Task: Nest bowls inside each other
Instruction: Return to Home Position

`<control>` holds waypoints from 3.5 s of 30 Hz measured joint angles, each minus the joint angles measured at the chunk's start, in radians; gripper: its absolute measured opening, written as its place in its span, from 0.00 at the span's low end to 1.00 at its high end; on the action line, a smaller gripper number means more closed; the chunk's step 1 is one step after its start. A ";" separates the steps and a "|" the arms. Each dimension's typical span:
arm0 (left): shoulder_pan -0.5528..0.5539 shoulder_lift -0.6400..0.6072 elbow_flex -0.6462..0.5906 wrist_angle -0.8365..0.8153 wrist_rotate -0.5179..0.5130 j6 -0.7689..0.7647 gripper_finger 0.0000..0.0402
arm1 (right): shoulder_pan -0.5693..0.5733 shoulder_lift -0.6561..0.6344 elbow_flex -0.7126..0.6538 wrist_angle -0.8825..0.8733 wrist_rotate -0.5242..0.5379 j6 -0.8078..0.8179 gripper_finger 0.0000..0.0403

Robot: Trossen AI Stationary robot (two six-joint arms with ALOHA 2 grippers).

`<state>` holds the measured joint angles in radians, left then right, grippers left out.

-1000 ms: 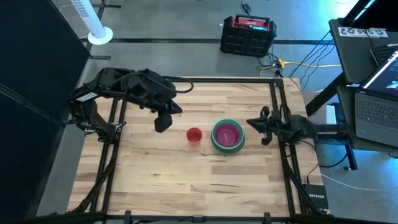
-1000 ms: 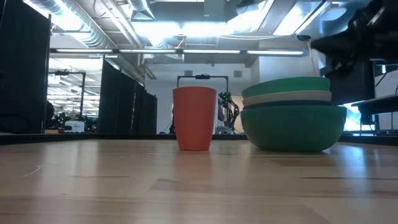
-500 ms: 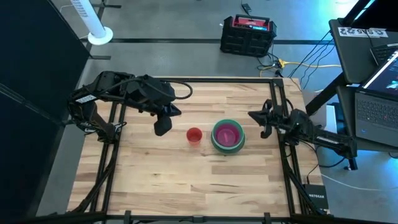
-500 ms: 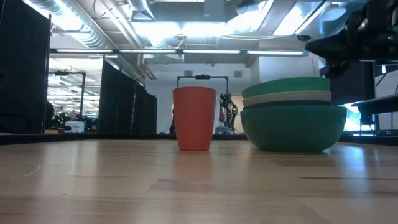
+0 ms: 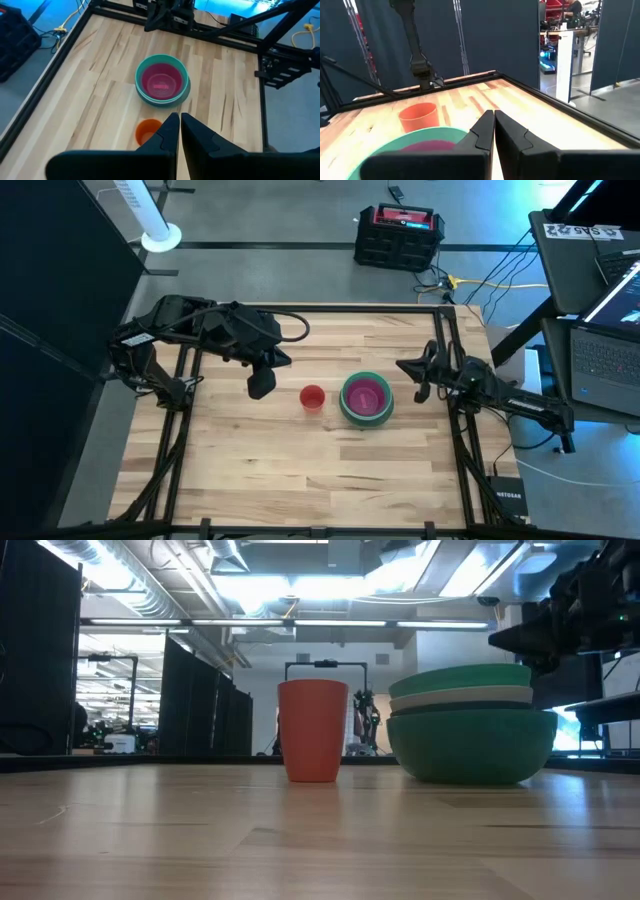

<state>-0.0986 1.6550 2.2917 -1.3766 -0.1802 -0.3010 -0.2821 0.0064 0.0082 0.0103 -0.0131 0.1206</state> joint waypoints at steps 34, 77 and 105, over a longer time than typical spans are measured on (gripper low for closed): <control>0.266 -0.648 -1.301 0.935 0.335 0.307 0.00 | 0.000 0.044 0.000 -0.001 0.020 -0.023 0.00; 0.272 -1.653 -2.283 1.393 0.211 0.347 0.00 | 0.000 0.044 -0.001 -0.002 0.021 -0.023 0.00; 0.263 -1.648 -2.283 1.386 0.191 0.351 0.00 | 0.000 0.044 -0.001 -0.002 0.021 -0.023 0.00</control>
<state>0.1643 0.0067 0.0090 0.0098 0.0109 0.0495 -0.2817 0.0502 0.0074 0.0082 0.0074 0.0978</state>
